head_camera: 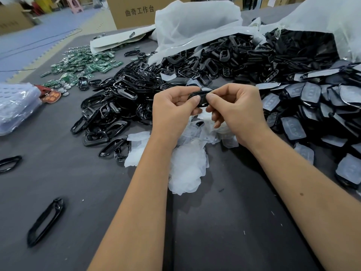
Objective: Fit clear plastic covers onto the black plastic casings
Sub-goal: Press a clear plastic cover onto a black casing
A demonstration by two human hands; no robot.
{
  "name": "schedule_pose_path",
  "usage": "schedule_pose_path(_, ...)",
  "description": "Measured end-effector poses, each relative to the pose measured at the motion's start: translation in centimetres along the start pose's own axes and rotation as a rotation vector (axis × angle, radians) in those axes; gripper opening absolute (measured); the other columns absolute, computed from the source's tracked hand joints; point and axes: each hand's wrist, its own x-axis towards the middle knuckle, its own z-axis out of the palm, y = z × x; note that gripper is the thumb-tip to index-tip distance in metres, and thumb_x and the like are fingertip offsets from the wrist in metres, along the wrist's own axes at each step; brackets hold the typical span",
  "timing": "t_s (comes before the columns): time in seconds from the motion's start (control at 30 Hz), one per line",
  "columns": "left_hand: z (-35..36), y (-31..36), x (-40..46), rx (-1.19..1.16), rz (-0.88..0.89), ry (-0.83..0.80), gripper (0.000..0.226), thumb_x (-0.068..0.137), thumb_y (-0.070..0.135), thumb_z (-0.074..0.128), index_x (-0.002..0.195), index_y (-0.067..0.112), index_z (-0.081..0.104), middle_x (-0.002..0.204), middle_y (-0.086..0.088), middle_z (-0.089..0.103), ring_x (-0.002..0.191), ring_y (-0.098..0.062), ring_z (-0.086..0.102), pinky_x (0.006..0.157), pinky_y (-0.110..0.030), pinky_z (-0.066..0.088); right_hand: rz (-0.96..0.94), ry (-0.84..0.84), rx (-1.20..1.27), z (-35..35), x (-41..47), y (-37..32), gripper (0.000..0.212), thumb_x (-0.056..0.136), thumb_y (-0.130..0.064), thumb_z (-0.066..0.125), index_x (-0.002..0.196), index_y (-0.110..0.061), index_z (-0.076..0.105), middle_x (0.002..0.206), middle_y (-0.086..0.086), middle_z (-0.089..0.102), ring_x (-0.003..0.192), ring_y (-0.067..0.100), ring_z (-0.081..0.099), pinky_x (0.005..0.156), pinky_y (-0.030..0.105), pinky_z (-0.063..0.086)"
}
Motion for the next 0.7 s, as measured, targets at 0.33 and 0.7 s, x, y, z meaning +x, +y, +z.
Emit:
schedule_pose_path(0.33, -0.15, 0.27, -0.14, -0.051, -0.016, -0.017, 0.021, 0.088, -0.015, 0.069, 0.107, -0.007, 0.073, 0.087, -0.014, 0.076, 0.071, -0.019, 0.071, 0.069, -0.029, 0.062, -0.154, 0.152, -0.344, -0.01, -0.15, -0.24, 0.022, 0.083, -0.025, 0.086, 0.083, -0.01, 0.069, 0.065, 0.002, 0.071, 0.051, 0.02, 0.066, 0.05, 0.031, 0.052)
schedule_pose_path(0.7, -0.46, 0.56, -0.2, -0.093, -0.033, -0.069, 0.023, 0.087, -0.013, 0.069, 0.093, 0.008, 0.076, 0.085, -0.008, 0.078, 0.071, -0.016, 0.072, 0.065, -0.021, 0.057, -0.017, -0.029, -0.076, -0.59, 0.25, -0.54, 0.008, 0.088, -0.005, 0.081, 0.092, -0.001, 0.075, 0.067, 0.01, 0.073, 0.053, 0.018, 0.066, 0.047, 0.027, 0.055)
